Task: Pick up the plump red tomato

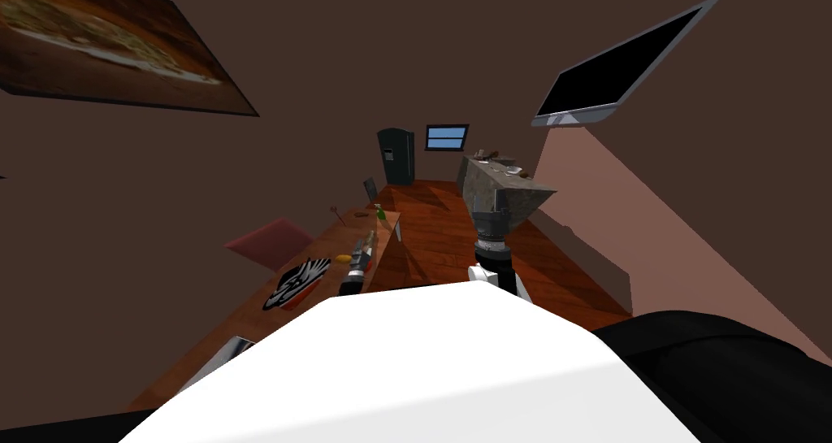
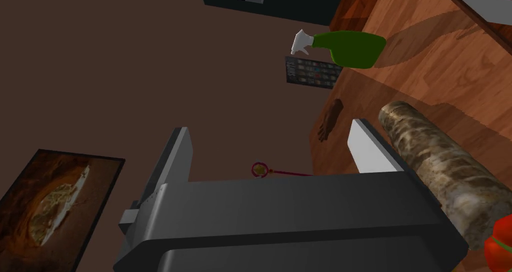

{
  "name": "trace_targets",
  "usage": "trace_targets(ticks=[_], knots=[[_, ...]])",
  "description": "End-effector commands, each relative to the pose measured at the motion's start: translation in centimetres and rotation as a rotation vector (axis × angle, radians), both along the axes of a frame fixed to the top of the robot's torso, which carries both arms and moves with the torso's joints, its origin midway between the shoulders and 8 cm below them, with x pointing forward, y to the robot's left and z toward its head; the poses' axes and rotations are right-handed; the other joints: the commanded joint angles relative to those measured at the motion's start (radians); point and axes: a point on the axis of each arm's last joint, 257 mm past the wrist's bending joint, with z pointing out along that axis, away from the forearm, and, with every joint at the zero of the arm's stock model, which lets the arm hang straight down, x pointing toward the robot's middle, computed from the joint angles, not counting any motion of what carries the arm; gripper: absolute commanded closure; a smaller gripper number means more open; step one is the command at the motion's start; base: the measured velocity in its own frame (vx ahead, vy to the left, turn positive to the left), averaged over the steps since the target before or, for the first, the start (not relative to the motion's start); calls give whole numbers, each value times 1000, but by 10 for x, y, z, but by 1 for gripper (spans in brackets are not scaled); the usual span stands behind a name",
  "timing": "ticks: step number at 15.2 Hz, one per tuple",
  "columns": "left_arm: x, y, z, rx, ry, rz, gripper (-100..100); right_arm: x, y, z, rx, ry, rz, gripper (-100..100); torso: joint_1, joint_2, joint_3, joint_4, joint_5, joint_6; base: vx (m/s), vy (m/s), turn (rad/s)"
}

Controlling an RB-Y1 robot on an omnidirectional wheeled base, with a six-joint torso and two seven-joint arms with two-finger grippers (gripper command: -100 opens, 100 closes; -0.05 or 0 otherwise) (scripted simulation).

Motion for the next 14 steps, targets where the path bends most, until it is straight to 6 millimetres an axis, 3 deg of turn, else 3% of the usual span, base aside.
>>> trace_targets(ticks=[1, 3, 8, 12, 14], knots=[[-4, 1, -13, -9, 28, 1, -100, 0, 0, 0, 0, 0, 0, 0, 0, 0, 0, 0, 0, 0, 15, 12, -40], [-9, 4, -36, -30, 76, 2, -100, 0, 0, 0, 0, 0, 0, 0, 0, 0, 0, 0, 0, 0, 30, 17, -74], [-15, 7, -58, -50, 124, 4, -100, 0, 0, 0, 0, 0, 0, 0, 0, 0, 0, 0, 0, 0, 20, 14, -49], [-29, 15, -99, -87, 217, 12, -100, 0, 0, 0, 0, 0, 0, 0, 1, 0, 0, 0, 0, 0, 26, 18, -96], [-31, 18, -109, -105, 239, 12, -100, 0, 0, 0, 0, 0, 0, 0, 1, 0, 0, 0, 0, 0, 21, 18, -49]])
